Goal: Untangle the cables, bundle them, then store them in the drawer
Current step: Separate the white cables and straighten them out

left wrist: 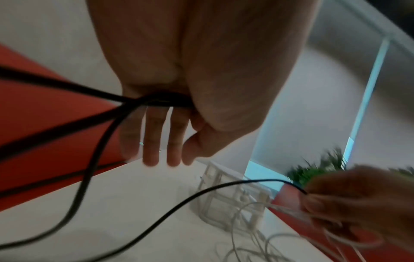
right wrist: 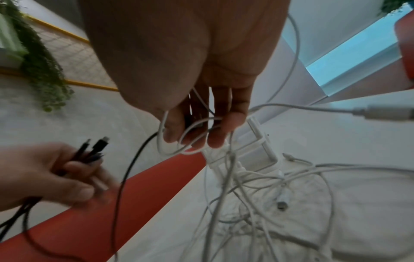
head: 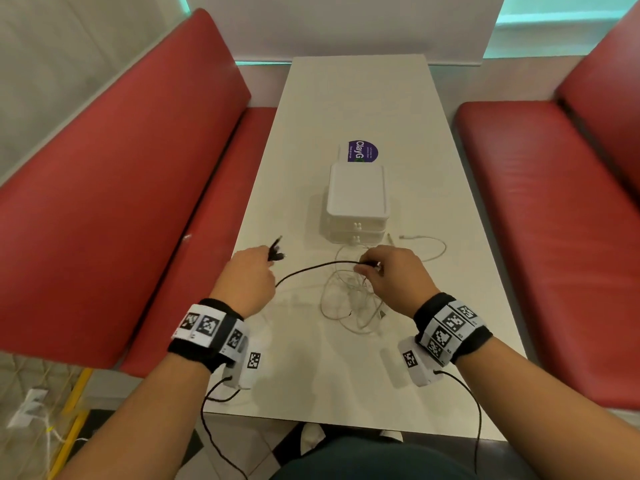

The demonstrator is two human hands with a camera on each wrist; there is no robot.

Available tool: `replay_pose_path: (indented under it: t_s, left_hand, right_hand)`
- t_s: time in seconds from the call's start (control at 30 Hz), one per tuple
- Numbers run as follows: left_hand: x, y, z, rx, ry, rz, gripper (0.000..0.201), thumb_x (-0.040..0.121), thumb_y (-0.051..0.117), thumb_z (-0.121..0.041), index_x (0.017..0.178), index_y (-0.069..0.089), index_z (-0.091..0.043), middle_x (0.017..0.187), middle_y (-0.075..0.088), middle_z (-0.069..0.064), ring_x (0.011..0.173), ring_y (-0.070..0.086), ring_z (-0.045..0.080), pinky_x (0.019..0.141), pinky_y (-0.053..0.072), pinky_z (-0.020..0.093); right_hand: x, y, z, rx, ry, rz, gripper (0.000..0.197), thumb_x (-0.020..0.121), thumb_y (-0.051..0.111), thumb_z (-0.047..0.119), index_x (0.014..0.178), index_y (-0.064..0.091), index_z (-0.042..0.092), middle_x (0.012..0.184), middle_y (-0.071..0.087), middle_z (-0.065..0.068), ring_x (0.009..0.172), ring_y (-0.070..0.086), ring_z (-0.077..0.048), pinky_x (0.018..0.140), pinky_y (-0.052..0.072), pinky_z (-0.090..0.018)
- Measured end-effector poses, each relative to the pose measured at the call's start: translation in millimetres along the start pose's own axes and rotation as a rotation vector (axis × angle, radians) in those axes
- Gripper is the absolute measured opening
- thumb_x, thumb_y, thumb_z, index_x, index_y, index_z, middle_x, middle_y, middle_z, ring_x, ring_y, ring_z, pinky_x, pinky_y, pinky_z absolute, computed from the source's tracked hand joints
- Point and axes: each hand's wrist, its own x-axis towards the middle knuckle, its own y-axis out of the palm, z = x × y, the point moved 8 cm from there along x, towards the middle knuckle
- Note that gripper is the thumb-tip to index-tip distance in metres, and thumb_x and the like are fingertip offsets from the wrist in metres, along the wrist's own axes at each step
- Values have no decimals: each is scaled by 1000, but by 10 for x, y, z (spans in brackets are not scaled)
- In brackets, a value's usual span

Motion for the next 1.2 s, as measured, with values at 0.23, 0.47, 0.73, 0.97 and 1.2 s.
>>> replay_pose_path:
  t_s: [0.23,0.47,0.73,0.97,1.2]
  left_hand:
    - [-222,351,-731,-384,128,135,11,100,56,-32,95,61,-23,82,66,-11,68,60,-5,60,41,11]
    - [-24,-205,204,287,-87,-148,14,94,58,-27,97,67,-18,89,71,11,82,68,38,68,52,39]
    - [111,-577,748,569,-64,-289,22,78,71,-10,91,63,7,100,53,25,89,47,43,74,44,53]
    - [-49,296,-16,184,154,38,13,95,52,-28,100,56,-17,90,69,9,80,66,35,60,42,34]
    - [-107,476,-172,21,104,69,15,95,48,-32,102,43,-19,86,55,-3,75,54,26,64,40,34]
  right_hand:
    - [-65,77,349,104,-109,-8,22,92,66,50,103,76,34,77,60,12,70,56,-6,64,48,-28]
    - [-313,193,23,138,-96,349,35,94,64,50,125,68,34,145,52,19,133,45,2,107,33,-18]
    - [-321,-194,-172,-517,-59,-41,30,73,75,15,100,73,29,145,51,-1,134,40,-34,102,37,-56]
    - [-248,444,102,52,-133,402,24,87,61,7,96,79,20,96,69,5,77,56,-5,73,43,-19]
    - [-388,935,-112,-124,-120,514,18,91,67,24,107,76,22,104,60,4,94,54,-14,83,46,-29]
